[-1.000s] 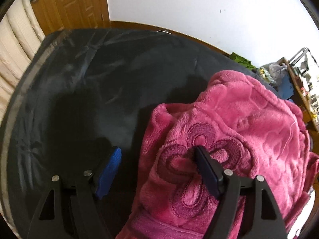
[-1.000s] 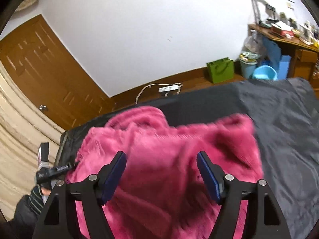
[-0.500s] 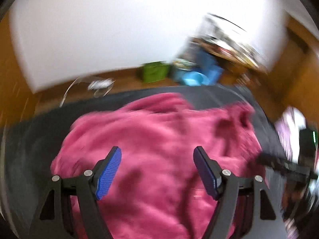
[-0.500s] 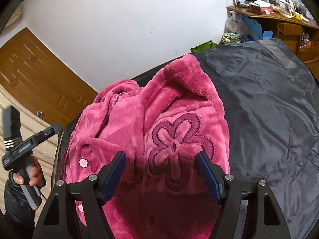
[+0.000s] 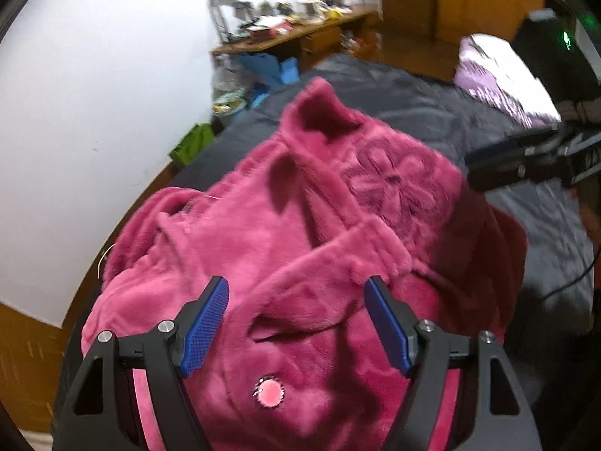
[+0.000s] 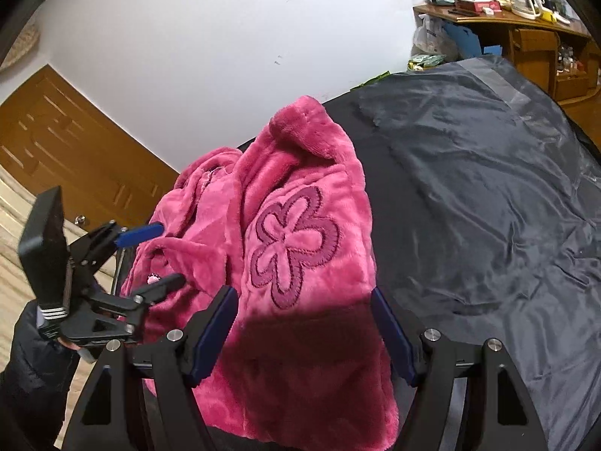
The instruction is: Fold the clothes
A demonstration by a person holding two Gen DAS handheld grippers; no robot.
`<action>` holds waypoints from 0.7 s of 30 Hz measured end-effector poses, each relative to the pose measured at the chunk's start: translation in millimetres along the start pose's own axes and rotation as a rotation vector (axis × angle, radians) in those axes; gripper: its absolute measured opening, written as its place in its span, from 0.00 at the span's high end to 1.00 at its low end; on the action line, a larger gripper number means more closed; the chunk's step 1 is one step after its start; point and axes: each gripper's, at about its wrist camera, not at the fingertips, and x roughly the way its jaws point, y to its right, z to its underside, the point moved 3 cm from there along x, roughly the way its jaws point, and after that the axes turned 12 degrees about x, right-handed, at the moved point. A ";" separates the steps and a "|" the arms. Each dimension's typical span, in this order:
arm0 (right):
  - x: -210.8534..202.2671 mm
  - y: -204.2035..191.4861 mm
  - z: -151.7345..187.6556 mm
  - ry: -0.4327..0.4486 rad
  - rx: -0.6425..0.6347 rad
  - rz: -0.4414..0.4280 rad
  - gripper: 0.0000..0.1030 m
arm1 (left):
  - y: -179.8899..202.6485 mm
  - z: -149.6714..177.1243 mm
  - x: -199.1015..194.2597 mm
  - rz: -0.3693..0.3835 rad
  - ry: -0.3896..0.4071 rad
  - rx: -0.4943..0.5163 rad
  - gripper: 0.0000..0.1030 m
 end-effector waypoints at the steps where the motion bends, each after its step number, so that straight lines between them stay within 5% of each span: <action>1: -0.2 0.4 0.3 -0.002 0.001 -0.002 0.27 | -0.1 -0.6 5.9 0.006 -0.016 0.012 0.24; 5: -0.6 1.1 1.5 -0.011 -0.003 -0.010 0.27 | -4.8 -2.4 21.4 0.037 -0.056 0.026 0.33; 10: 1.5 -1.6 1.1 -0.014 -0.019 -0.008 0.27 | -7.2 -5.0 31.9 0.067 -0.094 0.014 0.71; 13: 2.9 -1.8 0.2 -0.015 -0.018 -0.006 0.27 | -9.0 -9.1 26.7 0.049 -0.080 -0.004 0.82; 16: 3.6 -3.0 -1.4 -0.013 -0.015 -0.007 0.27 | -26.2 -9.7 13.0 0.016 -0.042 -0.109 0.87; 21: 8.0 -13.6 -7.0 -0.010 -0.038 -0.002 0.27 | -92.4 13.4 -8.1 -0.008 0.045 -0.515 0.89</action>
